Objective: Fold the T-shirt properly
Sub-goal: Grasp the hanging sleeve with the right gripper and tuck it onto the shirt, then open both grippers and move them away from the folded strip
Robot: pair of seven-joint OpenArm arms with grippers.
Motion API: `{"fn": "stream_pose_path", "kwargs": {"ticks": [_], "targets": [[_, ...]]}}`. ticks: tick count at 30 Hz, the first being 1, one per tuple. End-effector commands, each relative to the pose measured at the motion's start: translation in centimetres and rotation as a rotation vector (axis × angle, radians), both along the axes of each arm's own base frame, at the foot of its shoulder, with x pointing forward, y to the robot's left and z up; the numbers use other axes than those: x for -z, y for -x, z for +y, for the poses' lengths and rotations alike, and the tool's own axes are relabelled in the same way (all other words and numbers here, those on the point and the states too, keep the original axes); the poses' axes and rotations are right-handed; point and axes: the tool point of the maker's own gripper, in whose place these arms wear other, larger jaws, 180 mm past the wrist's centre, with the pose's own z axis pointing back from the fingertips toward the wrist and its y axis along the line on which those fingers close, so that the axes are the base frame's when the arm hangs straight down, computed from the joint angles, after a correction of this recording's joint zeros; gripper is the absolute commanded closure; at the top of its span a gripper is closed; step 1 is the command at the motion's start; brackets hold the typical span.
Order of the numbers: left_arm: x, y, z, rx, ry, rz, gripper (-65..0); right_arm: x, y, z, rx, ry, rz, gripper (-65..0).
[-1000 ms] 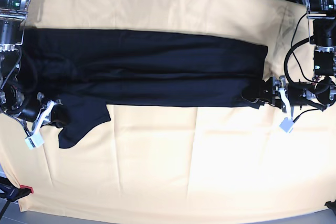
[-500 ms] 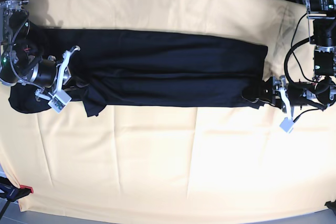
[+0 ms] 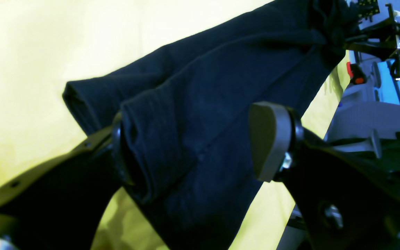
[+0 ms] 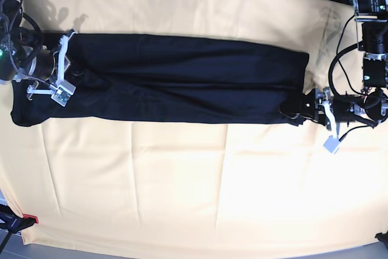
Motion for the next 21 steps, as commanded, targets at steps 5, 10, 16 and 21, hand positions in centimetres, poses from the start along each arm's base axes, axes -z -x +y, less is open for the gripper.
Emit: {"fn": "stream_pose_path", "kwargs": {"ticks": [5,10,16,21], "targets": [[-1.8,-1.1,0.5,-0.009,0.008,-0.053,-45.8,0.0,0.4,-2.7,-0.010,0.126,0.000,0.0],[-2.0,-1.1,1.1,-0.014,-0.006,-0.056,-45.8,0.4,0.5,-4.1,0.000,0.205,-0.001,0.0],[-3.6,-1.6,4.0,-0.040,-0.072,-0.084,-45.8,-0.2,-0.7,-3.6,0.069,0.146,-0.052,-23.2],[-5.9,-2.5,6.5,-0.066,-0.131,-0.129,-45.8,-2.9,-4.2,-2.9,0.139,0.068,-0.194,-36.6]]}}
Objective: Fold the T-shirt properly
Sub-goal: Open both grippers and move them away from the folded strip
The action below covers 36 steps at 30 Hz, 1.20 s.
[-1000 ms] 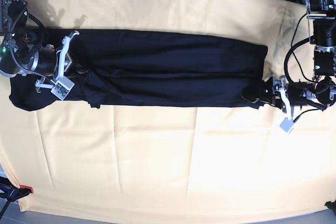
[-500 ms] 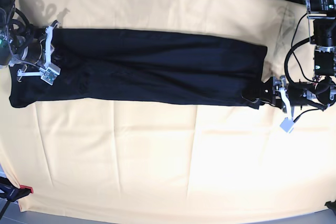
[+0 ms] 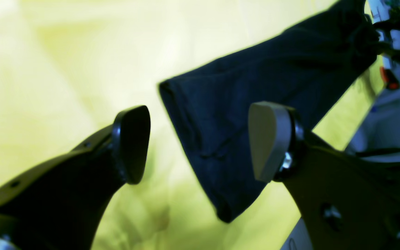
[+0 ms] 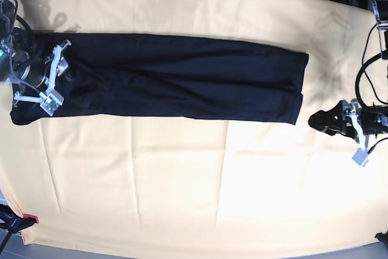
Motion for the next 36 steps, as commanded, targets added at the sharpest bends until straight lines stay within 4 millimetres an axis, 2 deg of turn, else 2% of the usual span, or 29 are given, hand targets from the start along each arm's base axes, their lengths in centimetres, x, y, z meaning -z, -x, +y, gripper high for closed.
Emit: {"fn": "stream_pose_path", "kwargs": {"ticks": [1,3,5,9,12,15,17,20,25,29,32,36], "targets": [[-2.3,-0.9,1.0,-0.014,-0.007,-0.058,-45.8,-2.3,-1.7,0.0,-0.007,-0.003,-0.084,-36.6],[-2.6,-0.8,1.9,-0.024,-0.028,-0.058,-45.8,-3.8,-3.1,0.2,0.008,-0.015,-0.143,-35.8],[-2.8,-0.6,2.6,-0.031,-0.044,-0.057,-45.8,-5.3,-4.4,0.2,0.017,-0.024,-0.200,-29.0],[-3.0,-0.6,3.1,-0.036,-0.055,-0.059,-45.8,-7.5,-6.4,-0.8,0.026,0.034,-0.289,0.0],[-2.9,-0.6,2.9,-0.033,-0.051,-0.058,-45.8,-7.7,-6.6,-1.1,0.028,0.055,-0.302,0.0],[-2.9,-0.6,2.9,-0.033,-0.051,-0.058,-45.8,-8.0,-6.9,-0.1,-0.013,0.010,-0.341,0.0],[-2.9,-0.6,2.9,-0.034,-0.051,-0.057,-45.8,-7.1,-7.1,0.0,-0.018,-0.025,-0.333,0.0],[-2.9,-0.6,2.8,-0.033,-0.051,-0.058,-45.8,-4.4,-7.6,-0.9,0.001,-0.085,-0.296,0.0],[-2.9,-0.6,2.8,-0.033,-0.051,-0.058,-45.8,0.3,-9.0,-4.9,0.153,-0.092,-0.202,0.0],[-2.9,-0.6,2.8,-0.033,-0.051,-0.058,-45.8,3.1,-7.4,-7.7,0.235,-0.018,-0.042,0.0],[-2.9,-0.6,2.8,-0.033,-0.050,-0.058,-45.8,3.8,-5.8,-9.5,0.268,0.066,0.051,0.0],[-2.9,-0.6,2.8,-0.033,-0.050,-0.058,-45.8,2.8,-5.4,-13.5,0.377,0.198,0.048,0.0]]}}
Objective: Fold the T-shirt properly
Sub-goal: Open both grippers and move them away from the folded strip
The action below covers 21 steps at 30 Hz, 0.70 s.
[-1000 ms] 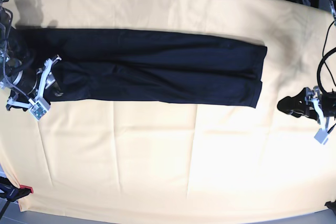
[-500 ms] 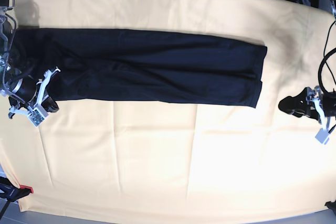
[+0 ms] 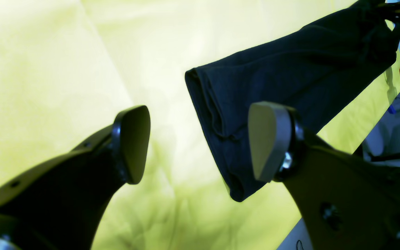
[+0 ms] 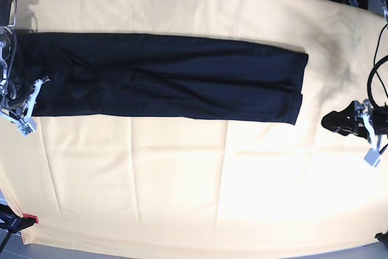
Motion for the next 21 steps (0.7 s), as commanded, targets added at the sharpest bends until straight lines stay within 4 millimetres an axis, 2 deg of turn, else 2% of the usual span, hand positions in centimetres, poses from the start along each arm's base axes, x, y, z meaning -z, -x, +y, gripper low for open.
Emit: {"fn": "stream_pose_path", "kwargs": {"ticks": [1,4,9,12,16,18,21], "targets": [[-2.0,-0.8,0.5,-0.008,0.005,-0.055,-45.8,-2.3,-1.2,-1.8,0.021,0.054,-0.062,0.0],[-2.0,-0.8,0.5,-0.008,0.006,-0.055,-45.8,-3.1,-1.7,-3.4,0.105,0.103,-0.118,0.0],[-2.2,-0.9,0.5,-0.007,0.005,-0.059,-45.8,-3.2,-2.6,-2.3,0.110,0.036,-0.172,0.0],[-2.8,-1.3,0.5,-0.003,0.003,-0.081,-45.8,-4.6,-3.7,-2.7,0.157,0.031,-0.224,0.0],[-3.9,-1.7,1.3,-0.039,0.020,-0.118,-45.8,-6.3,-4.4,-0.8,0.146,-0.120,-0.243,0.0],[-4.3,-1.5,2.2,-0.079,0.038,-0.133,-45.8,-7.2,-4.1,0.1,0.129,-0.215,-0.241,0.0],[-5.2,-1.2,4.0,-0.161,0.077,-0.173,-45.8,-9.5,-4.0,0.5,0.108,-0.359,-0.292,0.0]]}}
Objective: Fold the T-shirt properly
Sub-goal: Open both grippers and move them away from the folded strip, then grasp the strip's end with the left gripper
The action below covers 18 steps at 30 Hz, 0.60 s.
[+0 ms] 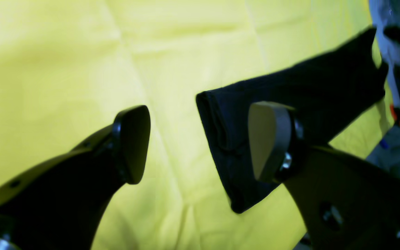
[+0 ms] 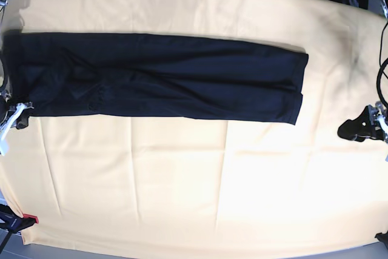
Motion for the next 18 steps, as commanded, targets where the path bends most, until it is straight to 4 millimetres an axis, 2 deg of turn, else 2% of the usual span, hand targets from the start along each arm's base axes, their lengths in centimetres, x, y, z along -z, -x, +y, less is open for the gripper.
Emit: {"fn": "stream_pose_path", "kwargs": {"ticks": [1,3,6,9,11,15,18], "targets": [[-2.5,-0.5,1.3,-0.036,0.010,-0.074,-45.8,-3.5,-0.9,-0.7,-0.018,-0.023,-0.095,0.0],[-2.8,0.1,2.4,-0.089,0.041,-0.095,-45.8,-5.8,-0.5,-0.3,-0.056,-0.125,-0.166,0.0],[-1.7,1.4,3.5,-0.143,0.070,-0.087,-45.8,-8.8,0.6,0.0,-0.104,-0.249,-0.244,0.0],[0.2,2.4,3.0,-0.165,0.119,-0.059,-45.8,-10.5,1.5,0.2,-0.124,-0.324,-0.281,0.0],[1.6,2.7,1.7,-0.162,0.161,-0.042,-45.8,-10.8,1.8,0.0,-0.129,-0.329,-0.292,0.0],[3.6,2.4,-1.6,-0.146,0.261,-0.029,-45.8,-9.4,2.6,0.0,-0.124,-0.327,-0.251,0.0],[5.6,2.5,-3.0,-0.146,0.261,0.017,-45.8,-8.2,3.4,0.0,-0.126,-0.319,-0.215,0.0]]}}
